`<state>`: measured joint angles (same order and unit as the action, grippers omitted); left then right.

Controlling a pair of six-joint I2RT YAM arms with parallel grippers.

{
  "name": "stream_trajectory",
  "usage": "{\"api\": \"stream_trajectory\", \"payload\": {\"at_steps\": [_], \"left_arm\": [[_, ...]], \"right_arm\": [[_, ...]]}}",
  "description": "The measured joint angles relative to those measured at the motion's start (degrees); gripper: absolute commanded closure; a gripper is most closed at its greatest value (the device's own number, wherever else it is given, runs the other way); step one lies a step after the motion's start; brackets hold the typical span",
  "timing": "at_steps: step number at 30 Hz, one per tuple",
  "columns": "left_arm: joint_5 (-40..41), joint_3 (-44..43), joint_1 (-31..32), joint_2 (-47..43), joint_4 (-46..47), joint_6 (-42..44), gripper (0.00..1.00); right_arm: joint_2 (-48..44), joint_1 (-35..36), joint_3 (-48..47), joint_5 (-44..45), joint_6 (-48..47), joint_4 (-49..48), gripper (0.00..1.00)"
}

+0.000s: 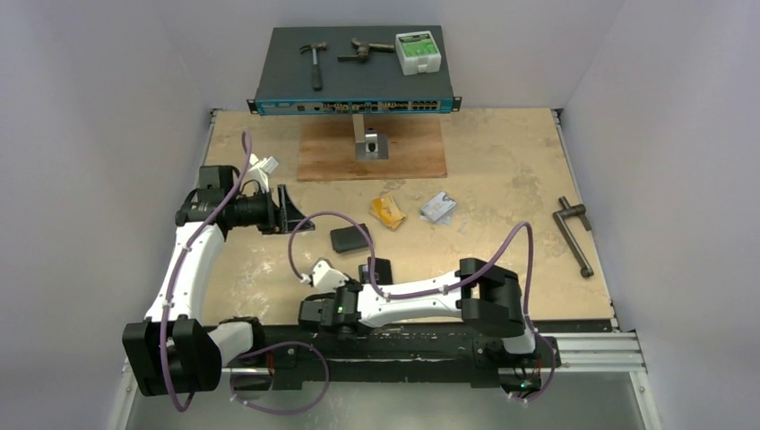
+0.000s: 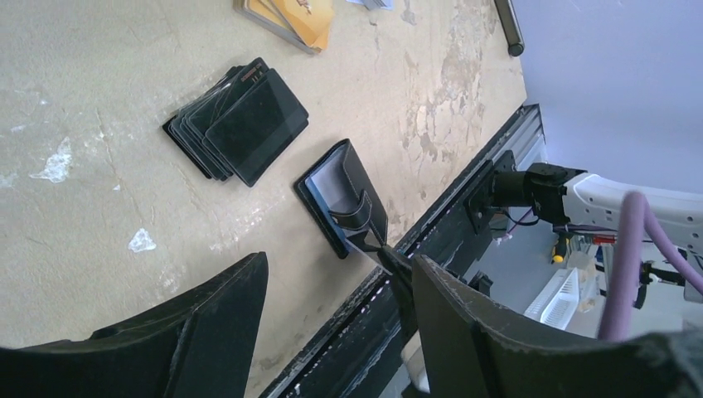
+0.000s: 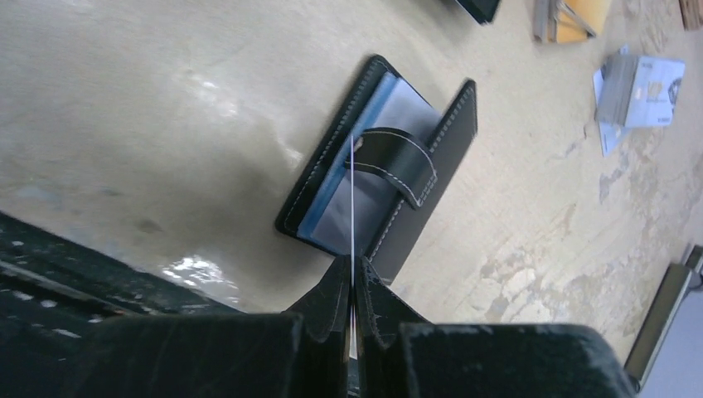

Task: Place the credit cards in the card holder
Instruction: Pick up the card holder from the center of the board.

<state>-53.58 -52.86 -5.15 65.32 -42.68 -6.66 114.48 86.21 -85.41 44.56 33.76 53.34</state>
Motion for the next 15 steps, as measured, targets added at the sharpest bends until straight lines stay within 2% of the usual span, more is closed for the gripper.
{"api": "stream_trajectory", "payload": {"at_steps": [8,15], "left_arm": [[0.3,-2.4,0.8,0.0,-0.5,0.5,0.32],[3.1,-3.3,10.6,0.5,-0.4,1.4,0.32]], "right_arm": [[-8.3,-5.8,8.5,-0.4,6.3,-0.3,1.0],[-18.8,-12.8,16.2,-1.7,9.6,-3.7,1.0]]}}
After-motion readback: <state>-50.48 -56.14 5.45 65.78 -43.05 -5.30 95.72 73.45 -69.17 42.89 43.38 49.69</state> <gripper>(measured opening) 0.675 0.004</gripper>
